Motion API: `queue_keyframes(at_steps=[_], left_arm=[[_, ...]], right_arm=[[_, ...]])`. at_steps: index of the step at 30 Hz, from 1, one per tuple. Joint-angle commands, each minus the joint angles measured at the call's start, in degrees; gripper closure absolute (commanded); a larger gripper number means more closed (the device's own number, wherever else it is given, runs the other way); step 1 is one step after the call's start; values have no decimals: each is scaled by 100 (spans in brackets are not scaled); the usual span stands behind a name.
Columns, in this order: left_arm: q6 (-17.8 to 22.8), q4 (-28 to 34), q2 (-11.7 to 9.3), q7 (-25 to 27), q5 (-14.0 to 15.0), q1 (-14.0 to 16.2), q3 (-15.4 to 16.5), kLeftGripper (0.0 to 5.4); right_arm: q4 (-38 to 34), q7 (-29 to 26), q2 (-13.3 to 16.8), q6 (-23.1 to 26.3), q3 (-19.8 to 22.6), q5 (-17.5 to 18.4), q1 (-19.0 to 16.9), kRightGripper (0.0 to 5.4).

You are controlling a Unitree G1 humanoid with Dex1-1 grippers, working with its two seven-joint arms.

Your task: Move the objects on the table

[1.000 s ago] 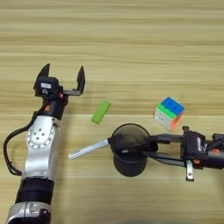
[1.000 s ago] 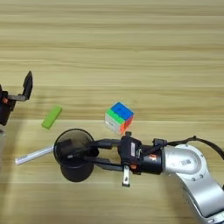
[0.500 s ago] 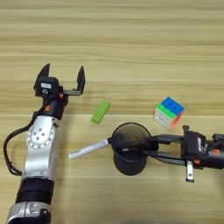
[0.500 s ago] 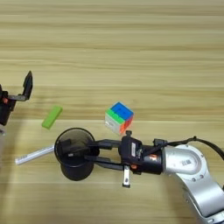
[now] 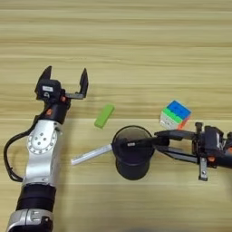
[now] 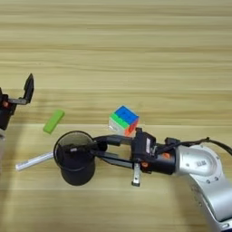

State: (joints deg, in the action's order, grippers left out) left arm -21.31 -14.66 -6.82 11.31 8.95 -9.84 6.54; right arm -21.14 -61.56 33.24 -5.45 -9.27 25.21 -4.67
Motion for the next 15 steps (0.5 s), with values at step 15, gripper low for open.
queue_keyframes(at_steps=[15], left_arm=[[-54, -45, 13, -19, -67, -88, -14, 0]], right_arm=[[-484, 35, 159, 569, 1224, 1346, 201, 437]])
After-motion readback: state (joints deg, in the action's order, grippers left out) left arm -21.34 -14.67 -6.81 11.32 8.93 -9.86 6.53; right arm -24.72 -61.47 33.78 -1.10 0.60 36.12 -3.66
